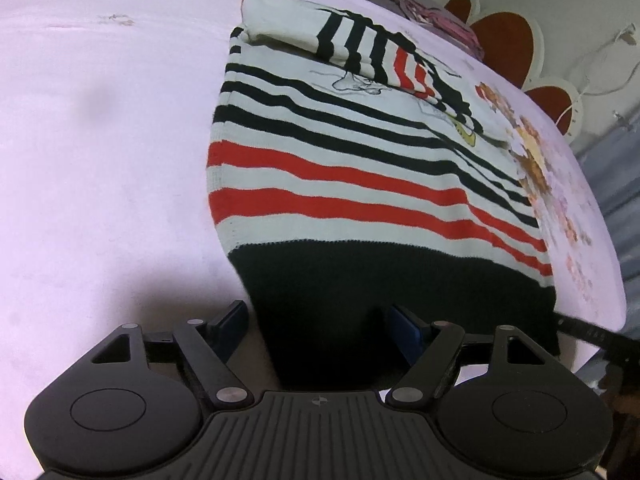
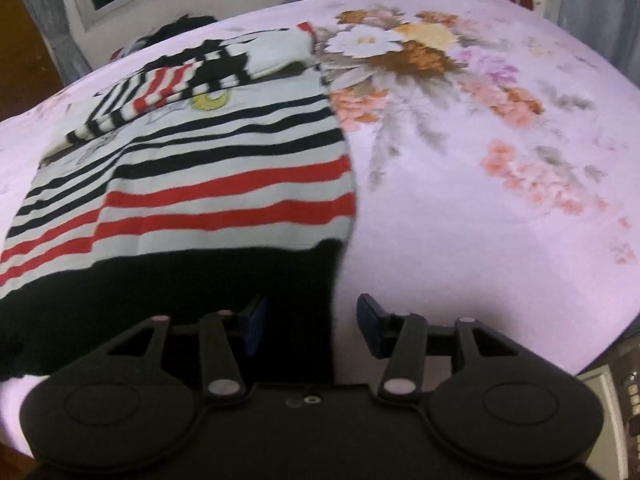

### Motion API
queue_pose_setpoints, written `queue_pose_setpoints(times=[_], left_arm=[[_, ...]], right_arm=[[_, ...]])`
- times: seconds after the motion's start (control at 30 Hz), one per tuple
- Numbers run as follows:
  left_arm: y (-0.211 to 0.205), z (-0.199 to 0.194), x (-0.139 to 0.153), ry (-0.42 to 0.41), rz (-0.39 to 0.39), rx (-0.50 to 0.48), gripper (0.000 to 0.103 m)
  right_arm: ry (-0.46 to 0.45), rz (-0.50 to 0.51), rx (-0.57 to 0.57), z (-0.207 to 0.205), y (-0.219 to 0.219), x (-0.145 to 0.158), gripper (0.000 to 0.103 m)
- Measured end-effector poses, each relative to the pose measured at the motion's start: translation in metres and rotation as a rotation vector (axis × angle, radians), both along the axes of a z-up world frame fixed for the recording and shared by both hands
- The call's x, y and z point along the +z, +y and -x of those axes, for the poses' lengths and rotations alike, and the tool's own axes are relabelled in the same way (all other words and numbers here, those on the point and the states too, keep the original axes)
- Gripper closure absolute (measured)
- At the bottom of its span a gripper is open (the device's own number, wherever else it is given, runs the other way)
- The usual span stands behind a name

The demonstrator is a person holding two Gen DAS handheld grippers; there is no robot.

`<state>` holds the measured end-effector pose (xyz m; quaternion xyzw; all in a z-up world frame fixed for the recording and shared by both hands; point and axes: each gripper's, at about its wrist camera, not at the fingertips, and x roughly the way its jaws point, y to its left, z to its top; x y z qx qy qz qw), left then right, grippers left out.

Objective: Fold small clothes
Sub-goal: 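Grasp the black hem band with both grippers, then lift the hem with both grippers and fold it over toward the collar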

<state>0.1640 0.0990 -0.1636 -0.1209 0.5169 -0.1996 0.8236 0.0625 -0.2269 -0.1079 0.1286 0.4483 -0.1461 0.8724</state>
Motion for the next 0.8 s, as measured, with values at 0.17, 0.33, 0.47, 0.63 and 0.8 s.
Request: queue_pose_setpoints(times=[0.17, 0.33, 0.47, 0.63, 0.8], left_arm=[[0.001, 0.002, -0.001, -0.007, 0.019, 0.026, 0.035], [0.008, -0.004, -0.004, 0.022, 0.011, 0.033, 0.079], [0.012, -0.005, -0.004, 0.06, 0.013, -0.006, 0.079], [0.015, -0.002, -0.01, 0.096, 0.056, 0.031, 0.079], [0.007, 0.0, -0.008, 0.072, 0.05, 0.004, 0.082]], right_arm=[[0.013, -0.021, 0.041, -0.004, 0.008, 0.0, 0.077], [0.024, -0.05, 0.067, -0.009, 0.005, 0.003, 0.091], [0.034, -0.048, 0.073, -0.008, 0.003, 0.006, 0.083], [0.048, -0.092, 0.058, -0.009, -0.003, 0.003, 0.082], [0.047, -0.111, 0.071, -0.009, -0.002, 0.004, 0.092]])
